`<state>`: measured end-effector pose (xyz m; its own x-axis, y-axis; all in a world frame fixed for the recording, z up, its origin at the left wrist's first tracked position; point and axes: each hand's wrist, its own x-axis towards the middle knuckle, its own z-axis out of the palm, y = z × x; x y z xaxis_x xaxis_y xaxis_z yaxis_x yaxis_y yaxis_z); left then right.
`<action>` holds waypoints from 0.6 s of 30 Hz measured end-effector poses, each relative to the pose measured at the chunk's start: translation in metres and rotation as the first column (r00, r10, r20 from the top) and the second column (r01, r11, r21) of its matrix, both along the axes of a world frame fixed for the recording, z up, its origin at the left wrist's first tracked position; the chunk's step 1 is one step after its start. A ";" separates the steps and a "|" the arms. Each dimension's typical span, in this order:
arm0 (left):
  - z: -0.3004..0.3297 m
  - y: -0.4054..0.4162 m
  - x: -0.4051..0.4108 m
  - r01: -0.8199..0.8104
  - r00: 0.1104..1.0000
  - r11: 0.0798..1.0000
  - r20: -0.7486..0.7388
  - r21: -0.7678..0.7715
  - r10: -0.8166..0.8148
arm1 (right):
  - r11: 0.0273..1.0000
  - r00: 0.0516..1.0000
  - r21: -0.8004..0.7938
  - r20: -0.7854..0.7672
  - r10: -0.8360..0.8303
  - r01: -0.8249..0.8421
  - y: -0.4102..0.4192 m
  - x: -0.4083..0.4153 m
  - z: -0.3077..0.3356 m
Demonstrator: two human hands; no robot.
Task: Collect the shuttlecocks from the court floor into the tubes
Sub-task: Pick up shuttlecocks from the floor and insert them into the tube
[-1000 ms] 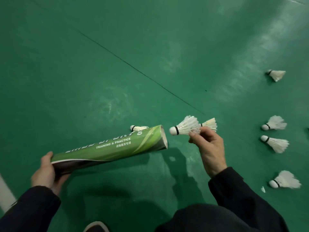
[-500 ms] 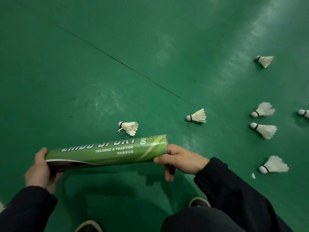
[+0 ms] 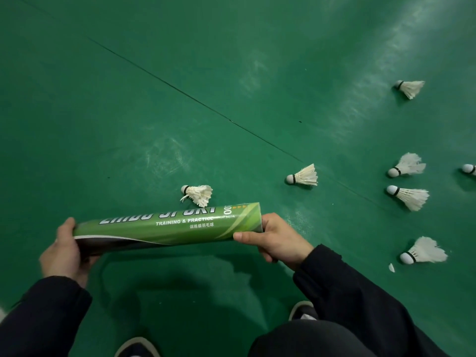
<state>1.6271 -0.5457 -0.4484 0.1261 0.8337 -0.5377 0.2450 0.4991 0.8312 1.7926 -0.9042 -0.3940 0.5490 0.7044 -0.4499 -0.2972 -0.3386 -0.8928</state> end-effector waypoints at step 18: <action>-0.011 0.039 -0.068 -0.024 0.991 0.974 -0.131 -0.224 -0.006 | 0.971 0.990 0.224 -0.133 -0.053 0.082 0.063 -0.001 0.016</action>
<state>1.5593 -0.5071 -0.4598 0.0358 0.6904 -0.7225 0.3377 0.6721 0.6590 1.7918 -0.8417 -0.3780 0.5481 0.7599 -0.3495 -0.4265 -0.1054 -0.8983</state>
